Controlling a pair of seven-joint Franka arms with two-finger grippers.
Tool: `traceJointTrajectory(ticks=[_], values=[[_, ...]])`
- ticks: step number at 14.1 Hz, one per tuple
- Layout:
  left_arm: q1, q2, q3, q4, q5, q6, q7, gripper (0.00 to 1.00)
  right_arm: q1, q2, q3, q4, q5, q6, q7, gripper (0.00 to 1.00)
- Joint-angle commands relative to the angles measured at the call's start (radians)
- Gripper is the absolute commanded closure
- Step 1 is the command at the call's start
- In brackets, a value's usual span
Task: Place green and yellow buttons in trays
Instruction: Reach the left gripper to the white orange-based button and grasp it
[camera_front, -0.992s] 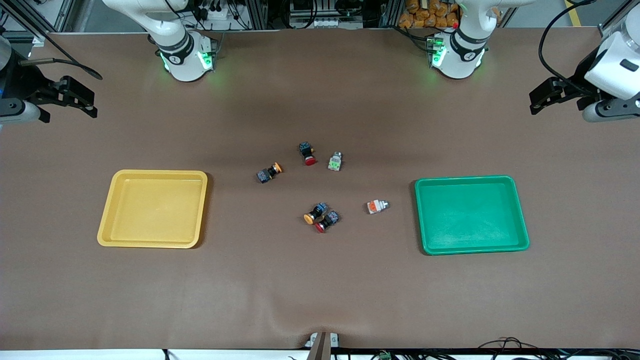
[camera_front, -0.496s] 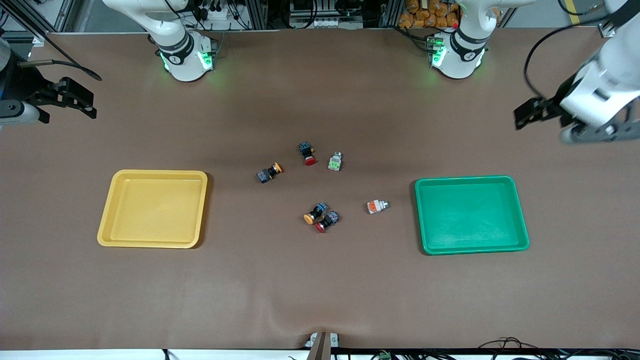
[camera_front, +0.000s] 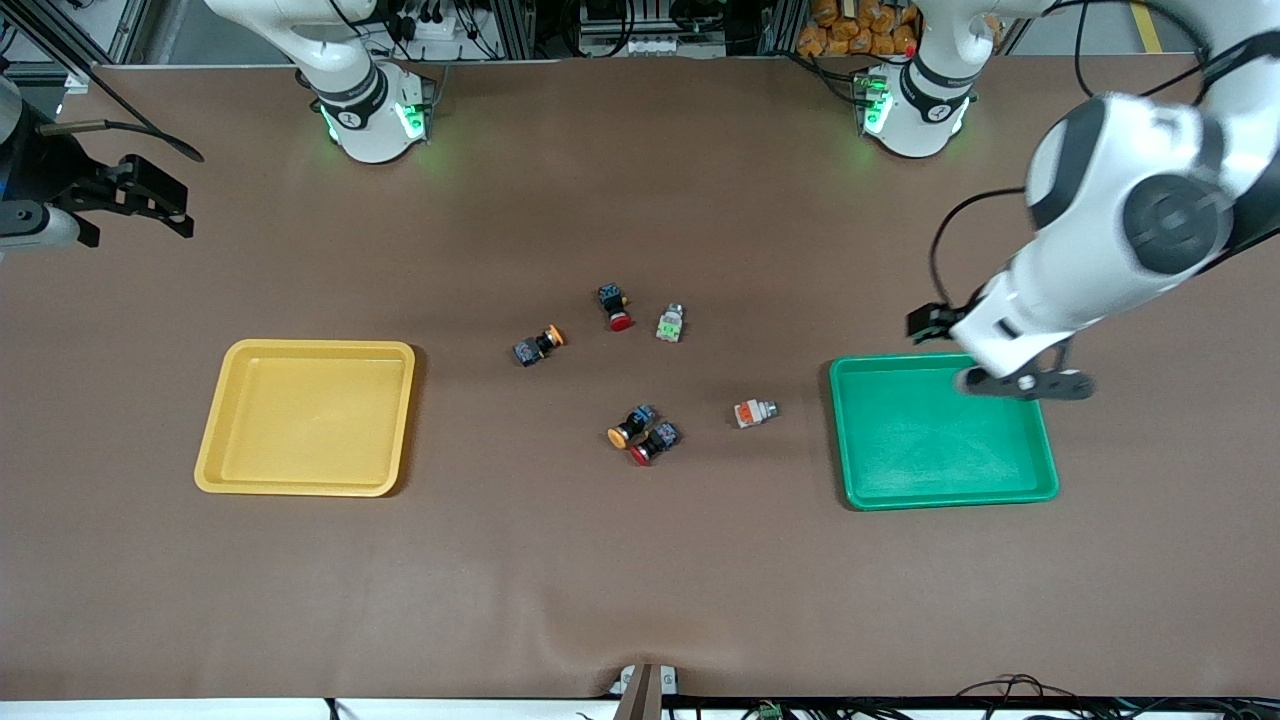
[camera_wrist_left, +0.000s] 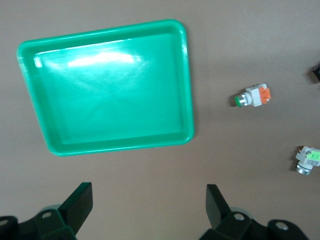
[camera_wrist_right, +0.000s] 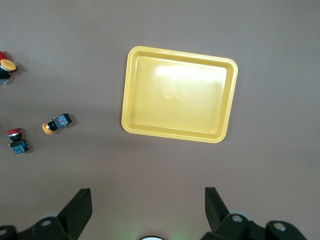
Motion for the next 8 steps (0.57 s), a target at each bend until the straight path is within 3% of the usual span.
traceJointTrajectory(ticks=[1, 5, 8], values=[[-0.054, 0.074, -0.009, -0.01, -0.015, 0.068, -0.054, 0.0, -0.012, -0.005, 0.007, -0.006, 0.008, 0.004, 0.01, 0.0], [-0.185, 0.207, -0.008, -0.015, -0.007, 0.228, -0.302, 0.0, -0.016, 0.001, 0.005, -0.001, 0.005, 0.004, 0.01, 0.0], [-0.226, 0.307, -0.006, -0.015, 0.001, 0.375, -0.465, 0.0, -0.015, 0.004, 0.005, 0.002, 0.008, 0.006, 0.009, 0.0]])
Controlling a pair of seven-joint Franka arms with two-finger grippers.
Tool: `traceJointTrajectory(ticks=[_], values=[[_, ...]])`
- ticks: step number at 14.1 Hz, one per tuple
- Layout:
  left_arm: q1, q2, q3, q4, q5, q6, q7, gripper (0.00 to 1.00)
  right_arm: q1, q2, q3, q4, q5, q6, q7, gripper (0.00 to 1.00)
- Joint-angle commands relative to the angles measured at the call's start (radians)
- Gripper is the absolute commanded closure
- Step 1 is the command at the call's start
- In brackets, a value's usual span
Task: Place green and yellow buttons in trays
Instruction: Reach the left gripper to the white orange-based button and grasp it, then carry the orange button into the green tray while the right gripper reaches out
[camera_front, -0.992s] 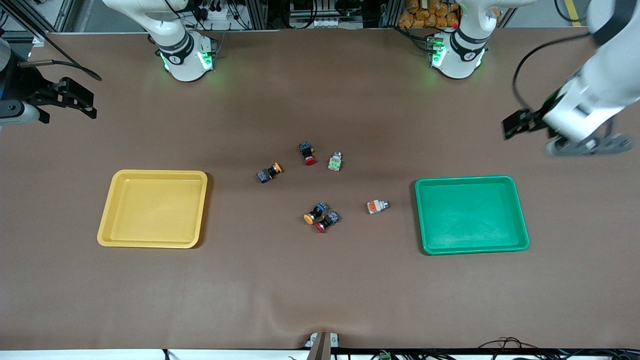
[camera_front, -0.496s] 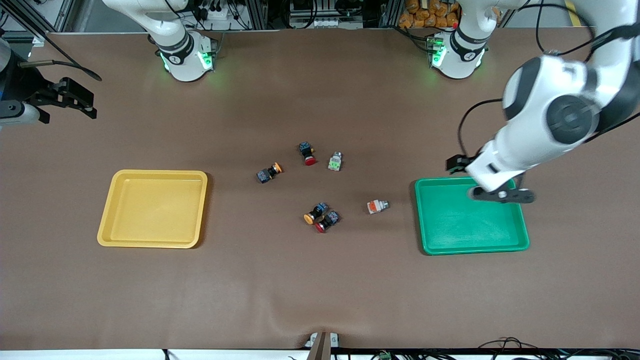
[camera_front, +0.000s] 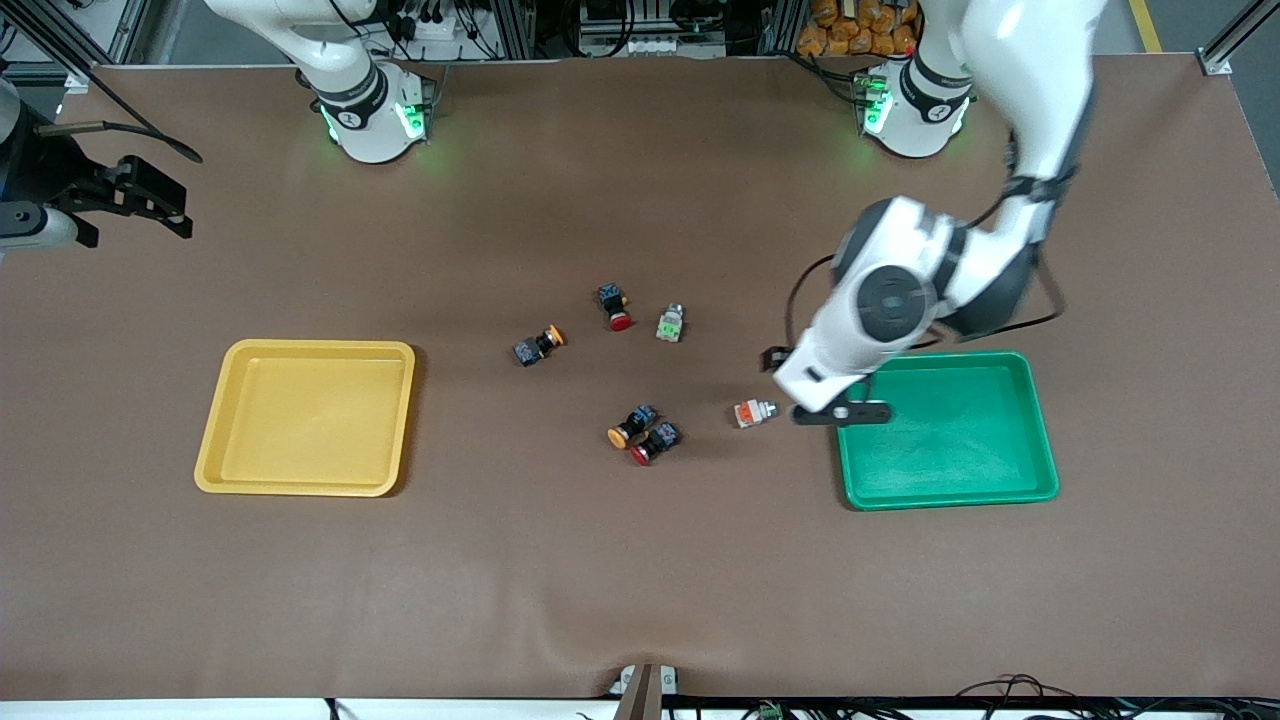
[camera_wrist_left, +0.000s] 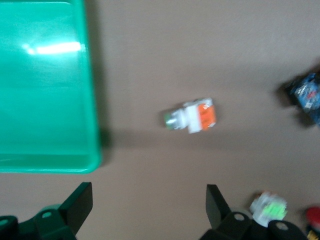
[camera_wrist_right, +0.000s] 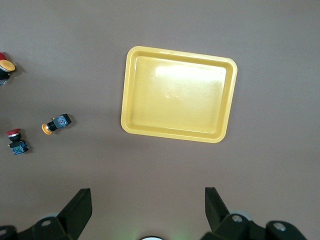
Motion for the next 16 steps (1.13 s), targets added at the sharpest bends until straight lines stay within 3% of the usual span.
traceJointTrajectory(ticks=[1, 6, 12, 14, 15, 16], values=[[-0.01, 0.072, 0.007, 0.012, 0.001, 0.096, -0.099, 0.0, -0.014, 0.002, 0.008, 0.004, 0.005, 0.008, 0.008, 0.0], [-0.027, 0.168, 0.01, 0.012, 0.003, 0.231, -0.238, 0.0, -0.024, 0.1, 0.007, 0.025, -0.012, 0.073, -0.004, 0.0], [-0.03, 0.235, 0.019, 0.009, 0.009, 0.326, -0.255, 0.01, -0.026, 0.235, 0.007, 0.032, -0.067, 0.079, -0.006, 0.0], [-0.029, 0.237, 0.019, 0.011, 0.009, 0.328, -0.255, 0.58, -0.027, 0.238, 0.007, 0.03, -0.064, 0.077, 0.01, 0.0], [-0.024, 0.232, 0.017, 0.011, 0.009, 0.326, -0.255, 0.94, -0.031, 0.24, 0.007, 0.03, -0.064, 0.077, 0.01, 0.0], [-0.021, 0.228, 0.017, 0.012, 0.009, 0.325, -0.255, 1.0, -0.031, 0.24, 0.007, 0.029, -0.06, 0.074, 0.026, 0.0]])
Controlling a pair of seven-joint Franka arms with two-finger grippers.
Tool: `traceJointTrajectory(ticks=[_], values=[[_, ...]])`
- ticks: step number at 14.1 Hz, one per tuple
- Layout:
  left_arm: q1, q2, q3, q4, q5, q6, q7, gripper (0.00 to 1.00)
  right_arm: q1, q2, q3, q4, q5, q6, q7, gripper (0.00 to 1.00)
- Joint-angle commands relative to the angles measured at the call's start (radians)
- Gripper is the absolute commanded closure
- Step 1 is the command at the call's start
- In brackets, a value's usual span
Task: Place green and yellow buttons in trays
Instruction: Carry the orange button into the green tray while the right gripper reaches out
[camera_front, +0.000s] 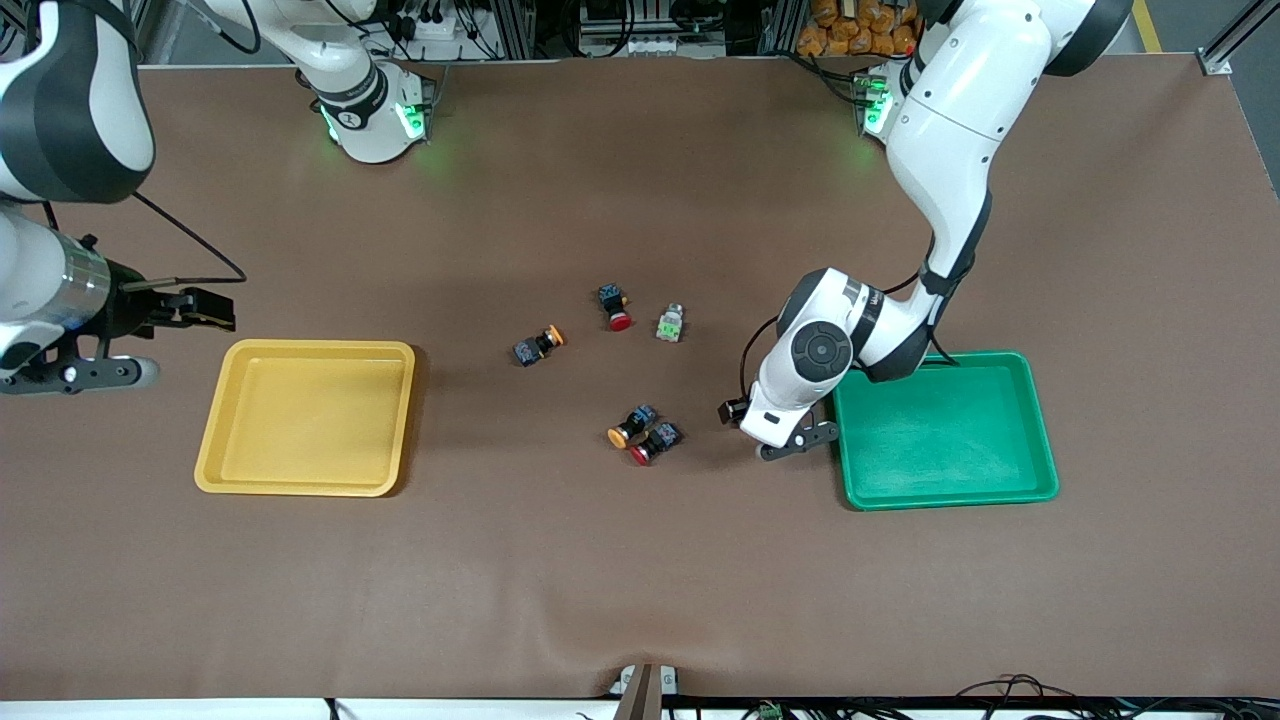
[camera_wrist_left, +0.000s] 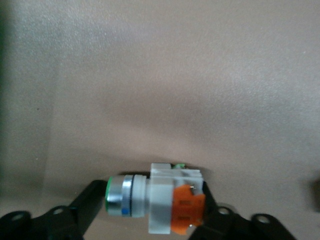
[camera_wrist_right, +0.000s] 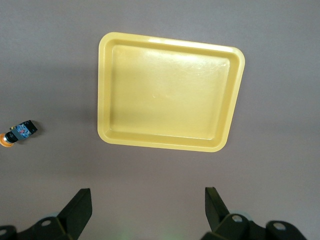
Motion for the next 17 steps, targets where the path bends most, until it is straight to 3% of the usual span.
traceJointTrajectory(ticks=[1, 5, 8, 11, 17], values=[[0.003, -0.017, 0.007, 0.008, 0.009, -0.001, -0.018, 1.0, -0.018, 0.0, 0.015, 0.023, -0.005, -0.022, 0.077, 0.0], [0.075, -0.15, 0.006, 0.013, 0.024, -0.147, 0.048, 1.0, 0.0, 0.029, 0.016, 0.013, 0.001, -0.025, 0.232, 0.0], [0.173, -0.239, 0.001, 0.013, 0.024, -0.281, 0.216, 1.0, -0.026, 0.078, 0.016, 0.012, 0.084, -0.024, 0.257, 0.0], [0.266, -0.258, 0.003, 0.008, 0.024, -0.312, 0.339, 1.0, 0.029, 0.1, 0.018, -0.008, 0.13, -0.005, 0.479, 0.0], [0.411, -0.244, 0.006, -0.036, 0.027, -0.269, 0.499, 1.0, 0.128, 0.137, 0.018, -0.068, 0.145, 0.071, 0.663, 0.0]])
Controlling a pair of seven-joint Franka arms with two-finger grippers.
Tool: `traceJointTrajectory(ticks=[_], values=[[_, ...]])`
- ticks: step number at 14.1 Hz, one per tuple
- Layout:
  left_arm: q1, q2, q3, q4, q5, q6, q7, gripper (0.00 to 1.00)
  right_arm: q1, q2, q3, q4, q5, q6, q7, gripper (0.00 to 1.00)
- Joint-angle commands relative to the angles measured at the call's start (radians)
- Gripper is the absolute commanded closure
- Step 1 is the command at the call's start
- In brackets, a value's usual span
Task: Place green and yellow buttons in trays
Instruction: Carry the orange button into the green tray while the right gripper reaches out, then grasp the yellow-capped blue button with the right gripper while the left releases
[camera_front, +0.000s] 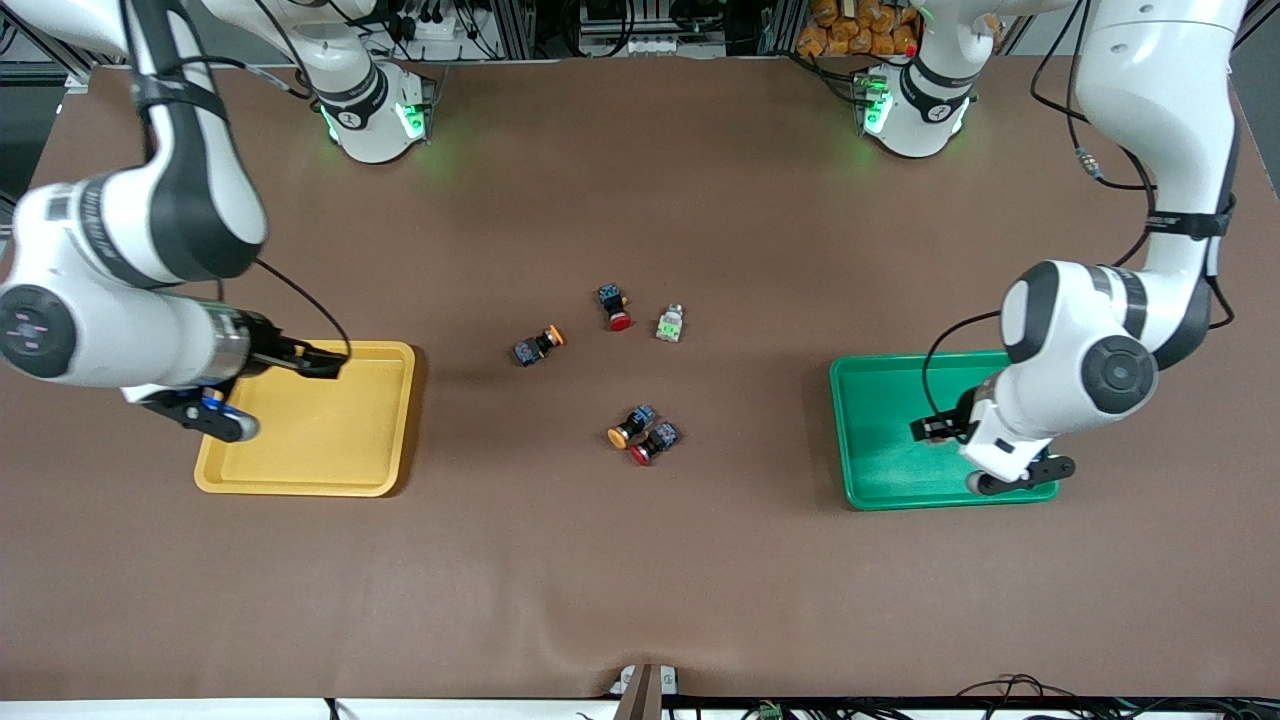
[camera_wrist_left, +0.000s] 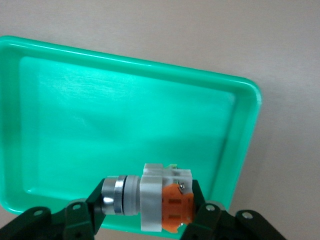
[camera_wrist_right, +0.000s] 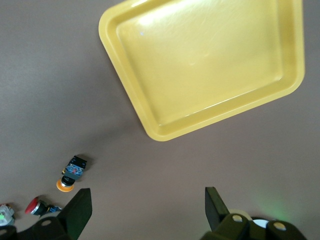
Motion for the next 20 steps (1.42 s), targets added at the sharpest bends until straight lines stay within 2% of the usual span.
traceJointTrajectory(ticks=[1, 3, 7, 11, 12, 13, 14, 16, 20], values=[[0.038, 0.008, -0.007, -0.055, 0.034, 0.075, 0.043, 1.0, 0.029, -0.014, 0.002, -0.048, 0.017, 0.025, 0.098, 0.0], [0.062, 0.025, -0.009, -0.108, 0.068, 0.179, 0.046, 1.0, 0.098, -0.011, 0.002, -0.051, 0.017, 0.052, 0.222, 0.0], [0.069, 0.072, -0.009, -0.112, 0.068, 0.241, 0.046, 1.0, 0.207, -0.011, 0.002, -0.114, 0.017, 0.164, 0.404, 0.0], [0.085, 0.111, -0.009, -0.112, 0.127, 0.278, 0.048, 1.0, 0.252, -0.011, 0.002, -0.163, 0.017, 0.195, 0.416, 0.0], [0.087, 0.114, -0.009, -0.111, 0.127, 0.278, 0.048, 0.78, 0.253, -0.012, 0.002, -0.206, 0.019, 0.231, 0.423, 0.0], [0.09, 0.114, -0.009, -0.111, 0.128, 0.278, 0.045, 0.31, 0.261, -0.015, 0.004, -0.253, 0.025, 0.285, 0.431, 0.0], [0.092, 0.121, -0.01, -0.108, 0.127, 0.278, 0.039, 0.0, 0.27, -0.015, 0.004, -0.298, 0.038, 0.348, 0.449, 0.0], [0.087, 0.12, -0.01, -0.103, 0.128, 0.278, 0.04, 0.0, 0.315, -0.006, 0.002, -0.344, 0.074, 0.464, 0.533, 0.0], [0.076, 0.039, -0.024, -0.097, 0.128, 0.22, 0.031, 0.0, 0.385, 0.066, 0.001, -0.358, 0.074, 0.601, 0.675, 0.0]])
